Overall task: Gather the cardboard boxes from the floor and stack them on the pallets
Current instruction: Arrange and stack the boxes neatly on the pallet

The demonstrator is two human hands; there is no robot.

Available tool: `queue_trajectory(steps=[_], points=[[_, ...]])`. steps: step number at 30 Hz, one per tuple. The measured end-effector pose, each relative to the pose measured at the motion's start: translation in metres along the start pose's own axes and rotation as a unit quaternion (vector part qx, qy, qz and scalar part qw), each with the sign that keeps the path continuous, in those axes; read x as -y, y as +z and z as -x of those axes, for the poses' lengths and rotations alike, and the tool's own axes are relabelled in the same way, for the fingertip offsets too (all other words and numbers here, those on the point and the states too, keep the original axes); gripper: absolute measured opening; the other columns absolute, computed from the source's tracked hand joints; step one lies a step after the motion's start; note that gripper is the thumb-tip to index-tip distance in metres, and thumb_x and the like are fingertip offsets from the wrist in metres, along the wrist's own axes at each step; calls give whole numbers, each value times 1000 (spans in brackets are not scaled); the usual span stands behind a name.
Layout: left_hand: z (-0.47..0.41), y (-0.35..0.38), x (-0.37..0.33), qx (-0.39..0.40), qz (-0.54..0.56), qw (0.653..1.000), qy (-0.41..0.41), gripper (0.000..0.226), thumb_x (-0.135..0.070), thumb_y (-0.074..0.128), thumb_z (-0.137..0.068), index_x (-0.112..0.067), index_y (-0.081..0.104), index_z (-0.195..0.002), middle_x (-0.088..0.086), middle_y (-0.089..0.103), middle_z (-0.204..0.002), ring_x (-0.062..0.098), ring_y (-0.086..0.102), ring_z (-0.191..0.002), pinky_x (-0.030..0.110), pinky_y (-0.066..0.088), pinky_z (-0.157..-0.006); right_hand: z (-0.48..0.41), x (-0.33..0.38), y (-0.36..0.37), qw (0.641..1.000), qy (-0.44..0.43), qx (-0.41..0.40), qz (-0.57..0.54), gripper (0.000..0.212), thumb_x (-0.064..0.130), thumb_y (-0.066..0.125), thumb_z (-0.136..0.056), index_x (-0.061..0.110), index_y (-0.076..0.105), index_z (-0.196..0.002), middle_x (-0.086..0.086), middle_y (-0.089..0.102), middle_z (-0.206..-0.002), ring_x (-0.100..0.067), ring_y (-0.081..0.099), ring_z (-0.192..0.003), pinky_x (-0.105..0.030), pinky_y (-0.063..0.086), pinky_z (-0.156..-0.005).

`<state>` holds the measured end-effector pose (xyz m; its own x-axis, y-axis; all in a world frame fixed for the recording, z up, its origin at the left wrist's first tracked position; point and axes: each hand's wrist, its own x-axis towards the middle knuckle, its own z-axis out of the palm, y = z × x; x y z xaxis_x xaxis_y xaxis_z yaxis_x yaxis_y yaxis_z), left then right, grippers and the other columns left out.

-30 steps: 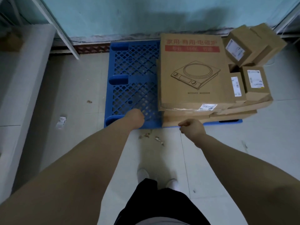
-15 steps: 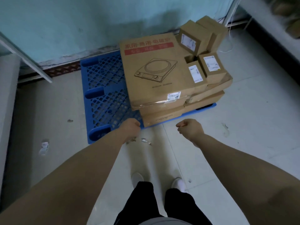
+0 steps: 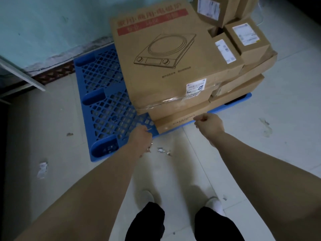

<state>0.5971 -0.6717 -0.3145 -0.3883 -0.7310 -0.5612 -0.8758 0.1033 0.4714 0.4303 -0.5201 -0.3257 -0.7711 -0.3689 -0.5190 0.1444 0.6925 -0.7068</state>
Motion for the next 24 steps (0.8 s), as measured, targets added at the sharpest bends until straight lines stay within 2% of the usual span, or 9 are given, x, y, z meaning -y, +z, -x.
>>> queue_trajectory(steps=[4, 6, 7, 9, 11, 15, 17, 21, 24], points=[[-62, 21, 26, -108, 77, 991, 19, 47, -21, 58, -93, 1, 42, -132, 0, 48, -87, 20, 50, -87, 31, 43, -76, -54, -4, 42, 992, -80, -74, -62, 21, 18, 54, -88, 29, 69, -98, 13, 66, -88, -15, 61, -97, -31, 52, -84], [-89, 37, 45, -153, 132, 978, 53, 69, -30, 65, -90, -1, 29, -142, 11, 50, -122, 24, 54, -107, 30, 48, -85, -79, -14, 58, 980, -137, -114, -90, 18, 23, 56, -88, 29, 69, -99, 17, 64, -84, -9, 62, -92, -26, 51, -81], [-102, 47, 55, -172, 149, 971, 77, 84, -37, 68, -87, -6, 20, -148, 11, 38, -144, 24, 46, -127, 35, 46, -99, -90, -20, 66, 971, -173, -133, -101, 15, 24, 58, -89, 29, 69, -97, 18, 64, -82, -4, 62, -86, -21, 50, -78], [-123, 64, 65, -215, 182, 951, 126, 103, -52, 69, -81, -20, 4, -154, 0, 13, -160, 20, 25, -144, 42, 34, -114, -111, -32, 78, 943, -250, -174, -134, 7, 25, 62, -89, 27, 69, -92, 20, 64, -78, 5, 60, -77, -7, 44, -71], [-140, 80, 66, -270, 223, 922, 164, 108, -60, 69, -76, -26, 2, -154, -6, 12, -161, 16, 23, -145, 41, 30, -116, -133, -41, 88, 910, -308, -218, -169, 4, 31, 67, -87, 28, 68, -89, 18, 65, -78, 6, 60, -75, -3, 41, -67], [-172, 107, 59, -360, 313, 838, 263, 101, -56, 71, -75, -28, 12, -151, -7, 28, -154, 9, 31, -140, 40, 30, -117, -179, -58, 103, 824, -423, -323, -195, 24, 42, 72, -81, 20, 67, -91, 21, 56, -82, -10, 58, -84, -21, 44, -77], [-184, 114, 53, -384, 357, 799, 295, 94, -51, 72, -78, -25, 17, -150, -7, 36, -148, 7, 39, -135, 39, 36, -114, -194, -63, 107, 789, -459, -356, -200, 32, 42, 74, -79, 15, 65, -93, 18, 53, -88, -15, 55, -86, -22, 42, -79], [-187, 113, 30, -415, 414, 751, 303, 79, -39, 72, -84, -20, 28, -146, -12, 49, -130, -4, 50, -117, 14, 42, -101, -208, -60, 107, 786, -458, -368, -194, 45, 49, 74, -76, 11, 64, -96, -2, 60, -98, -21, 55, -93, -23, 41, -82], [-183, 119, 18, -408, 440, 744, 294, 74, -38, 72, -82, -18, 34, -142, -4, 54, -130, 3, 55, -116, 10, 47, -93, -214, -63, 97, 798, -428, -377, -193, 56, 55, 73, -73, 9, 62, -104, -7, 59, -105, -20, 51, -100, -35, 45, -89]])
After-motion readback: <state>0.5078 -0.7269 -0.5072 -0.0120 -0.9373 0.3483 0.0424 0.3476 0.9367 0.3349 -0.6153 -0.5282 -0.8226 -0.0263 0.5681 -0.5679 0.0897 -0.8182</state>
